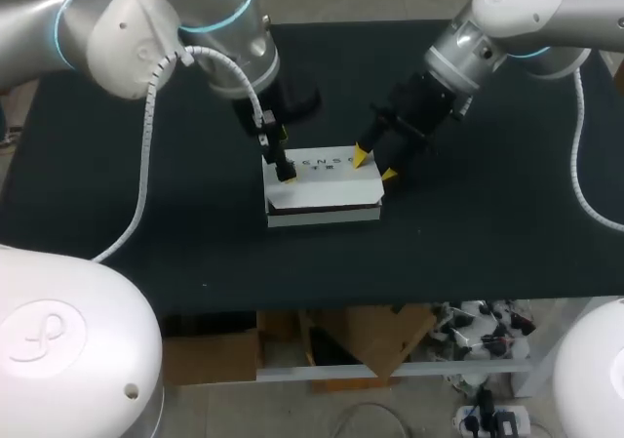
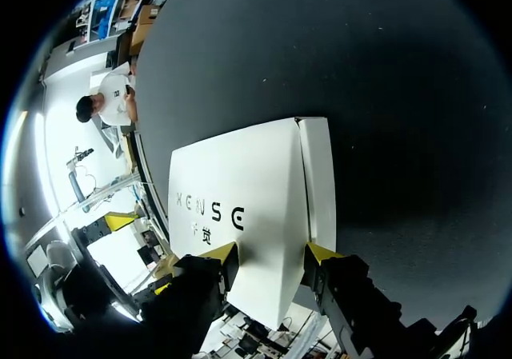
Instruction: Assemble the packaging by folding the flat box into shape, placing the metal phone stand inside, and closing the box properly
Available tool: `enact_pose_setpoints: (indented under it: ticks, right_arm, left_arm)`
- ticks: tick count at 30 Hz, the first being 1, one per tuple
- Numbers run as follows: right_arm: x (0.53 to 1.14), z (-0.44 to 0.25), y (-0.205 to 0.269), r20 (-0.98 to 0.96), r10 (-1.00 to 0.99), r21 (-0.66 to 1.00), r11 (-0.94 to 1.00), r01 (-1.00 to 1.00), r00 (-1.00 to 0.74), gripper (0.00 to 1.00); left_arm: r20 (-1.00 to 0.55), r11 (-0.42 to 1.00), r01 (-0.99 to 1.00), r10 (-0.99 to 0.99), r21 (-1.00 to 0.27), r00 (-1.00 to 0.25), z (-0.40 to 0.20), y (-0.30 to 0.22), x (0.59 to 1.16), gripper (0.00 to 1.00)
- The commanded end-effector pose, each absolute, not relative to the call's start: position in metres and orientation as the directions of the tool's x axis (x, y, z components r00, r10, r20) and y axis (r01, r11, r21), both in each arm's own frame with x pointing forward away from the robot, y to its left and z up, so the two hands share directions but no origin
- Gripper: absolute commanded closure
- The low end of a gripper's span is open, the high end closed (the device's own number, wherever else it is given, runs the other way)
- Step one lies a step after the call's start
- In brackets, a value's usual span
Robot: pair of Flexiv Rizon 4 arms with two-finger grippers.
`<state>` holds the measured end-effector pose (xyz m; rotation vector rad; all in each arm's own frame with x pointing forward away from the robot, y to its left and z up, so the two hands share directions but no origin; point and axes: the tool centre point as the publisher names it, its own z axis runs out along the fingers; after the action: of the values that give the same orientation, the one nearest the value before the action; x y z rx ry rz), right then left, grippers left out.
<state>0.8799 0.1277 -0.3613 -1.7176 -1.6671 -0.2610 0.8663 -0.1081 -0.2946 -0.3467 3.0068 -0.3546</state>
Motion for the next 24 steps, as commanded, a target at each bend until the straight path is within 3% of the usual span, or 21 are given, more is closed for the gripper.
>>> enact_pose_setpoints:
  ticks: [1, 24]
  right_arm:
    - [0.8785, -0.3624, 0.1285, 0.600, 0.787, -0.345, 0.092, 0.934, 0.144, 0.45]
    - [0.8788, -0.3637, 0.1307, 0.598, 0.788, -0.349, 0.092, 0.933, 0.146, 0.44]
  left_arm:
    - [-0.180, 0.948, -0.237, -0.276, -0.213, -0.944, -0.2926, -0.1122, 0.8578, 0.00]
    - [-0.201, 0.935, -0.306, -0.340, -0.181, -0.919, -0.2936, -0.1148, 0.8542, 0.00]
